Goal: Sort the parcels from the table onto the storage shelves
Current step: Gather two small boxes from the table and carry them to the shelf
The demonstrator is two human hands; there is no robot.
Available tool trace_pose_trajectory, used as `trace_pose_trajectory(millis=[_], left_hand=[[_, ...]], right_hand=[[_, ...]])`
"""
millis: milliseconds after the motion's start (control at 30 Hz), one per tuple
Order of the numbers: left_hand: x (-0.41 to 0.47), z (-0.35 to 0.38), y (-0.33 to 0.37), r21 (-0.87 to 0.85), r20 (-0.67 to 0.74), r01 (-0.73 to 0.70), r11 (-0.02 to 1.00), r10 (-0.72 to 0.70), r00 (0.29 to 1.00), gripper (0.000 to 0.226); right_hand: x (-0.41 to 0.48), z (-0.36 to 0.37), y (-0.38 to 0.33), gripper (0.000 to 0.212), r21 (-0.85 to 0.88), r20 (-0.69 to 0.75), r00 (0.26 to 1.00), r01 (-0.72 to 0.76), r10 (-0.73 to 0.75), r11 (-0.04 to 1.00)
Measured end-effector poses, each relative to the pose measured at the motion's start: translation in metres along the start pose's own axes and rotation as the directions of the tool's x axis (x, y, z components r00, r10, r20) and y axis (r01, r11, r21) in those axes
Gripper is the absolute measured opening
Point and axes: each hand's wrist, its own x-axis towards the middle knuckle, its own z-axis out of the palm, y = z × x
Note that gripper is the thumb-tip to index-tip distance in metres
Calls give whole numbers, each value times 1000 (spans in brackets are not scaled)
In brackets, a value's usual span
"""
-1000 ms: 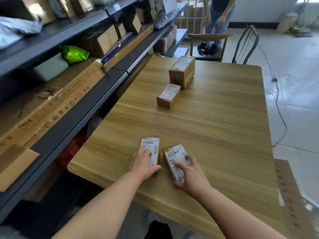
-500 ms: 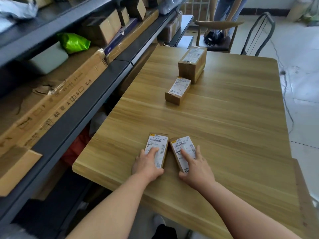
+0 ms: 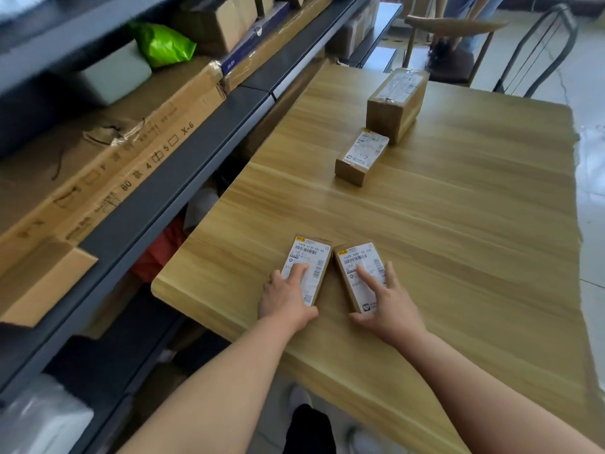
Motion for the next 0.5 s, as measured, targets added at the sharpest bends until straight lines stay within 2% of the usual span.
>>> trace_pose_trajectory(millis=[167, 333, 400, 500], left_hand=[[-57, 25, -20, -136, -51, 135, 982, -143, 988, 94], [-118, 44, -38, -230, -70, 276, 933, -299, 952, 99], [-144, 50, -46, -308, -98, 338, 889, -383, 919, 99], [-186, 55, -62, -474, -211, 358, 804, -499, 841, 85]], right_hand=[[-31, 15, 15, 91, 53, -14, 987, 163, -162, 985], [-63, 22, 21, 84, 126, 39, 959, 273, -280, 954], [-71, 24, 15, 85, 114, 65, 932, 347, -355, 931], [-85, 33, -4, 92, 132, 106, 894, 422, -436, 897]])
